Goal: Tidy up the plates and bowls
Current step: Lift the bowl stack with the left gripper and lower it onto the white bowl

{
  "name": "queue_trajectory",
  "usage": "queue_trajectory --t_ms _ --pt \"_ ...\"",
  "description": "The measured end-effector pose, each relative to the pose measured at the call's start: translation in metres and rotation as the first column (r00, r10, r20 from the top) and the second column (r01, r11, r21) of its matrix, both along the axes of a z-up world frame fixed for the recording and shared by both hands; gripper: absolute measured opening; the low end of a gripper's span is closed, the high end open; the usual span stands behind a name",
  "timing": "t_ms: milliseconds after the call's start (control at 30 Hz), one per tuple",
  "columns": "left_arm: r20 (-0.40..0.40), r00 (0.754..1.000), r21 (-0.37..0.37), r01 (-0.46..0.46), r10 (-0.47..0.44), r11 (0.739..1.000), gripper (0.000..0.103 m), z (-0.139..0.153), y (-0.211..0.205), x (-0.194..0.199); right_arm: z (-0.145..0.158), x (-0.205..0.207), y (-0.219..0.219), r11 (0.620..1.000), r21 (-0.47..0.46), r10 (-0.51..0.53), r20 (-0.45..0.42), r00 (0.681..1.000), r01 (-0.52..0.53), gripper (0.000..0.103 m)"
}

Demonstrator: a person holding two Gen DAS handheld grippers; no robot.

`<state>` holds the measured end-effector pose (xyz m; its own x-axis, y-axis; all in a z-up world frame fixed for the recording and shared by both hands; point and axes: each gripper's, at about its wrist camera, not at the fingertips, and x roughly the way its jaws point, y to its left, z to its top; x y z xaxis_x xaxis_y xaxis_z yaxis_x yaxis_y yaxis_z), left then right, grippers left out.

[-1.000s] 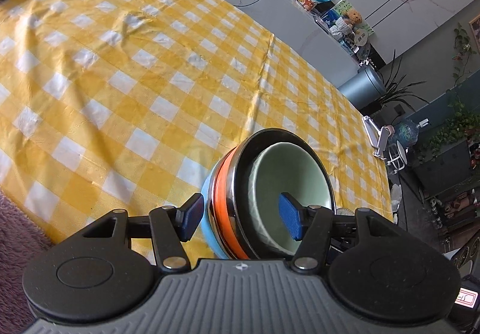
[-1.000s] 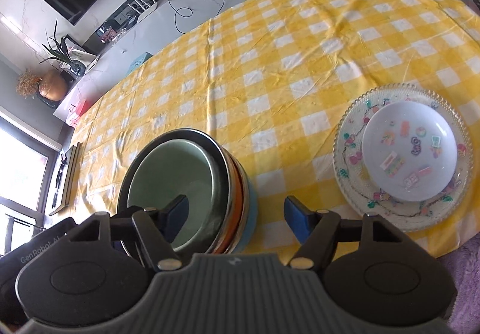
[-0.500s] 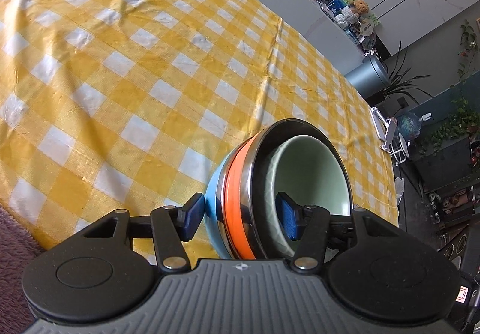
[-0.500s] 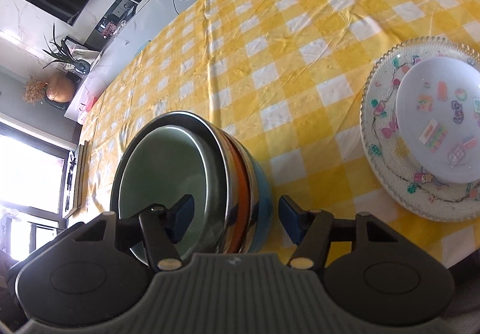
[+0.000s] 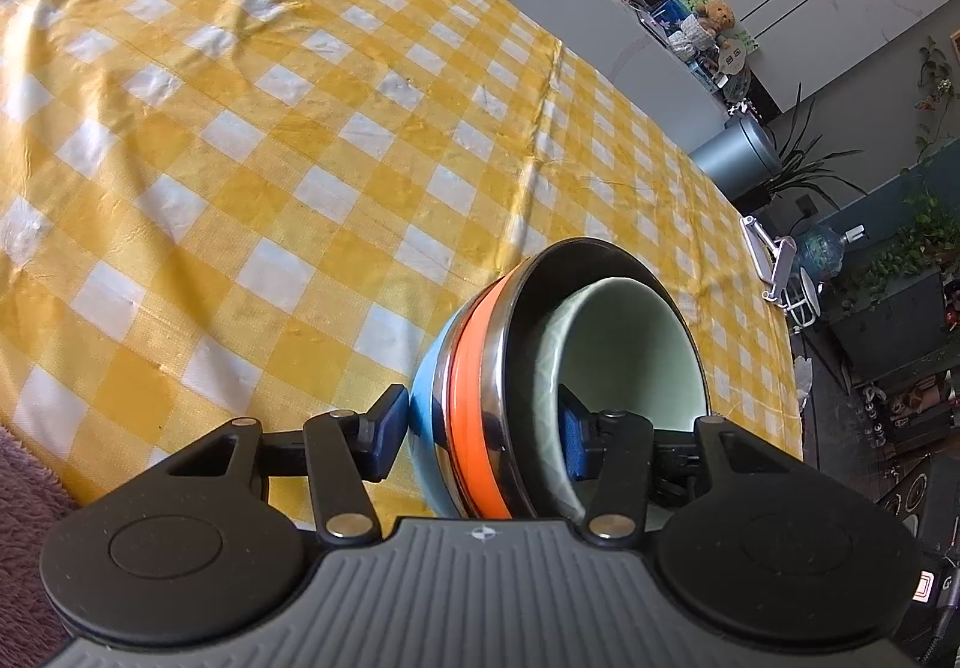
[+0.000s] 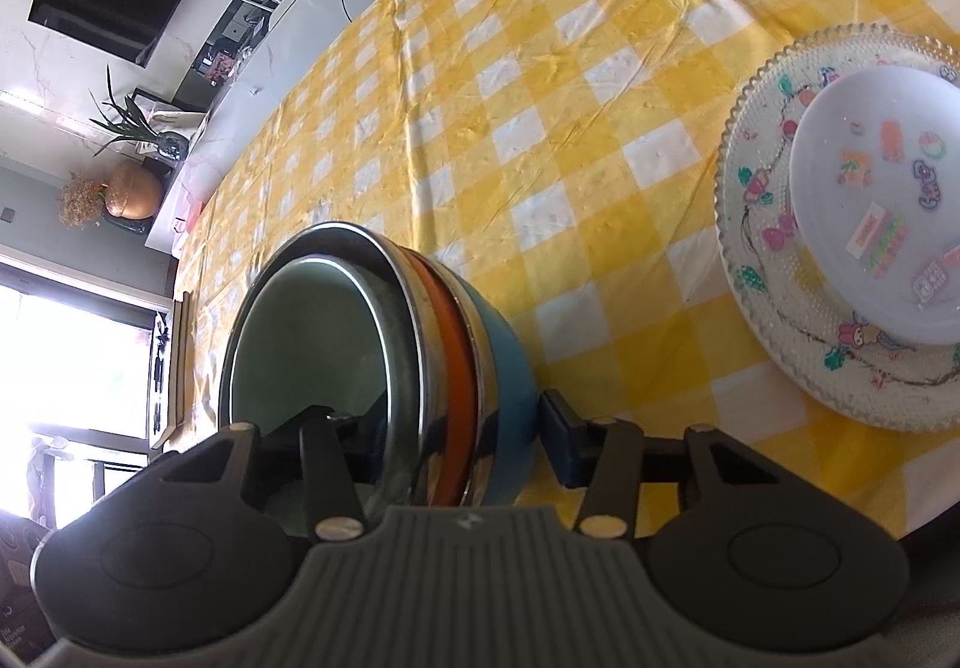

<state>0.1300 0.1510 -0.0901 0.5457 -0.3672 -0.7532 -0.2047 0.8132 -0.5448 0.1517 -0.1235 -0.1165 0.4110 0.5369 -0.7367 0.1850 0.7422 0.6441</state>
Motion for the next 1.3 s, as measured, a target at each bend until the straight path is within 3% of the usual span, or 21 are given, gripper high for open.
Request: queue_trajectory --t_ms 433,833,1300 --pt "0.056 0.998 0.045 0.036 -0.038 0.998 0.057 0.019 -0.03 -0.005 0.01 -0.007 -0.031 0.999 0.043 -0.026 0.045 0.999 0.024 0.044" --pt "0.116 0.979 0.046 0.165 -0.169 0.985 0.056 0.045 -0.106 -0.003 0.042 -0.033 -0.114 0.994 0.057 -0.103 0.138 0.985 0.096 0.044" --pt "0.092 0.957 0.041 0.274 -0.277 0.961 0.055 0.033 -0.181 0.016 0.036 -0.048 -0.196 0.972 0.064 -0.233 0.136 0.963 0.227 0.044"
